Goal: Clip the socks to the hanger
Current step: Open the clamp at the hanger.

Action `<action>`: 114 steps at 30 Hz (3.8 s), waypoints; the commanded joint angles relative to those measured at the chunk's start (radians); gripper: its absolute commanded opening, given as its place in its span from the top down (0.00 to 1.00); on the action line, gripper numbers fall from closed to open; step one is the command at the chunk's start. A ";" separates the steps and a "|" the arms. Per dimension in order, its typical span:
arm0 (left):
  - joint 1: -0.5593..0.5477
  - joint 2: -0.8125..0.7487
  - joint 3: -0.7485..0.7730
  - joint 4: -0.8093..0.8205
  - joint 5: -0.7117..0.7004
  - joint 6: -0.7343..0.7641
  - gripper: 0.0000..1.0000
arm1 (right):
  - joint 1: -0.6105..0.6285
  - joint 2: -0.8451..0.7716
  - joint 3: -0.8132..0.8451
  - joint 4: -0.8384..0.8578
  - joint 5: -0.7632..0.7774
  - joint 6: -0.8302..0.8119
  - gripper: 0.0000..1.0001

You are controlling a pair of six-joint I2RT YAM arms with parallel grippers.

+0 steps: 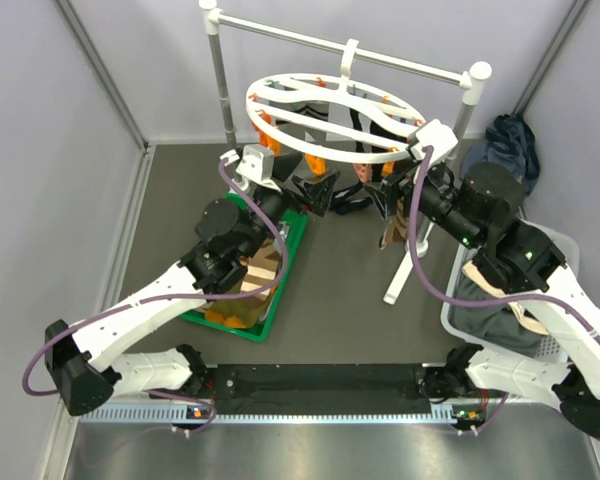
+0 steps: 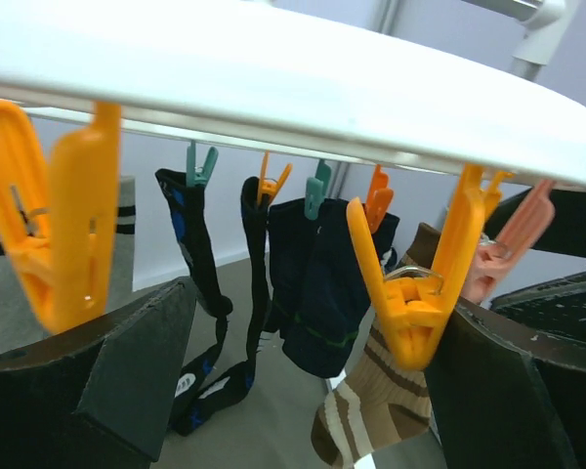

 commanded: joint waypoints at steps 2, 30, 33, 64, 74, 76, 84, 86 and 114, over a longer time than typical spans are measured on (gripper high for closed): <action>0.021 0.017 0.073 -0.022 -0.068 0.016 0.06 | -0.056 -0.041 -0.010 0.090 -0.123 0.015 0.33; 0.070 0.025 0.125 -0.125 0.006 -0.036 0.07 | -0.199 -0.045 -0.058 0.214 -0.402 0.070 0.39; 0.069 0.023 0.123 -0.130 0.012 -0.036 0.07 | -0.197 -0.041 -0.066 0.249 -0.392 0.100 0.39; 0.067 0.009 -0.045 -0.082 0.230 -0.018 0.04 | -0.197 -0.075 -0.181 0.317 -0.320 0.341 0.97; 0.061 -0.043 -0.203 -0.077 0.143 0.007 0.04 | -0.196 -0.079 -0.162 0.204 -0.313 0.442 1.00; 0.061 -0.060 -0.214 -0.137 0.054 0.011 0.04 | -0.197 -0.082 -0.162 0.195 -0.312 0.442 1.00; 0.073 -0.064 -0.191 -0.542 -0.296 -0.154 0.08 | -0.197 -0.099 -0.176 0.168 -0.261 0.418 1.00; 0.087 -0.043 -0.168 -0.677 -0.337 -0.221 0.09 | -0.196 -0.101 -0.178 0.167 -0.257 0.416 1.00; 0.551 0.793 0.381 -0.952 -0.126 -0.303 0.64 | -0.197 -0.082 -0.185 0.145 -0.232 0.352 1.00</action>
